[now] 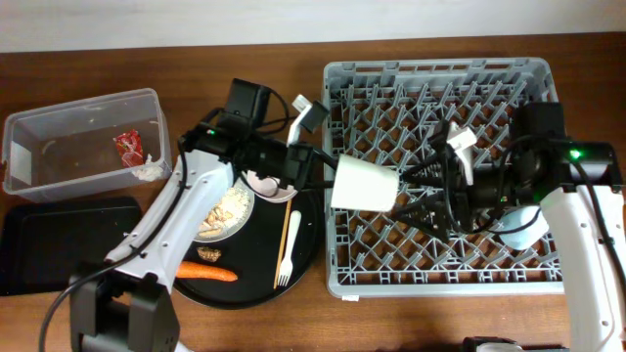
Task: Sort waste into correct bins and load items into the dishwasher rack
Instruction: 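Grasp the white paper cup on the tray with the left gripper, then hand the white paper cup from the left gripper to the right gripper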
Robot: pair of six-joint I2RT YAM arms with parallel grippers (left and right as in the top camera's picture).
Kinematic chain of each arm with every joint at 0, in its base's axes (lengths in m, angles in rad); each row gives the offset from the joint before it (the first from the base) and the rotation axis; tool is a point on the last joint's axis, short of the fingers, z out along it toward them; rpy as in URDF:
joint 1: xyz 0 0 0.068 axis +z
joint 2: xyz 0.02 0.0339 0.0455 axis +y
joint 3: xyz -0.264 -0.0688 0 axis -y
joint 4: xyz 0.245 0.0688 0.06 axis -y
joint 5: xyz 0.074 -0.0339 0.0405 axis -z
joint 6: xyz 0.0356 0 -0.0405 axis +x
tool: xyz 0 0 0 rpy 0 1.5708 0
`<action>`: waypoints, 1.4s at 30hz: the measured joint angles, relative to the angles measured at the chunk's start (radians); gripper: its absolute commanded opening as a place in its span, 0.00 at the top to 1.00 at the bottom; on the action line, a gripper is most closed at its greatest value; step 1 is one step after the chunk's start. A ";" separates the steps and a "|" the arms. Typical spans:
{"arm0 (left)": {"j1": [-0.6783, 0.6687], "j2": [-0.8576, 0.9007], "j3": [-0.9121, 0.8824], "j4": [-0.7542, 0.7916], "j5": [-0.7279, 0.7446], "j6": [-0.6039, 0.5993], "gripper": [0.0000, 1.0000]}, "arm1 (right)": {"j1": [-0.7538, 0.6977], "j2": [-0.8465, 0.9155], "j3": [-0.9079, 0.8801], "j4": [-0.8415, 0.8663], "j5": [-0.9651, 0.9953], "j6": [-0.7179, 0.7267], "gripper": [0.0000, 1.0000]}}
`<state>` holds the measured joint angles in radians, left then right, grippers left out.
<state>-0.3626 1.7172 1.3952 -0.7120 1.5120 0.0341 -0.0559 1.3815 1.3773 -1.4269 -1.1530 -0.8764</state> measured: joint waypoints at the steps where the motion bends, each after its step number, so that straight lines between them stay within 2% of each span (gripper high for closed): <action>1: -0.006 0.002 0.000 0.000 -0.001 0.000 1.00 | 0.008 0.000 0.000 0.002 -0.021 -0.008 0.01; 9: -0.018 0.009 0.000 -0.001 -0.030 0.000 1.00 | 0.067 0.000 0.000 0.010 -0.107 -0.021 0.02; 12: -0.018 0.009 0.000 -0.002 -0.029 0.000 1.00 | 0.103 0.001 0.000 0.018 -0.108 -0.021 0.19; 14: -0.018 0.009 0.000 -0.004 -0.015 0.003 1.00 | 0.114 0.005 0.000 0.024 -0.100 -0.020 0.24; 18: -0.022 0.009 0.000 -0.005 0.011 0.004 1.00 | 0.137 0.014 0.000 0.024 -0.087 -0.021 0.30; 25: -0.023 0.009 0.000 -0.005 0.017 0.004 0.99 | 0.138 0.014 0.000 0.022 -0.081 -0.018 0.31; 28: -0.023 0.009 0.000 -0.010 0.006 0.004 0.98 | 0.138 0.014 0.000 0.021 -0.071 -0.018 0.35; 31: -0.023 0.009 0.000 -0.029 -0.011 0.012 0.78 | 0.138 0.014 0.000 0.018 -0.049 -0.013 0.39; 32: -0.023 0.009 0.001 -0.031 -0.023 0.016 0.73 | 0.139 0.014 0.000 0.018 -0.042 -0.014 0.39; 36: -0.016 0.009 0.002 -0.060 -0.114 0.007 0.69 | 0.142 0.014 0.000 0.026 0.014 0.021 0.42; 38: -0.003 0.009 0.004 -0.109 -0.204 0.005 0.69 | 0.122 0.014 0.000 0.035 0.079 0.085 0.41; 42: 0.066 0.009 0.005 -0.227 -0.492 0.002 0.69 | 0.011 0.014 0.003 0.040 0.219 0.226 0.41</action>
<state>-0.2962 1.7264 1.4002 -0.9394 1.0195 0.0364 -0.0452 1.3956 1.3800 -1.3869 -0.9340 -0.6502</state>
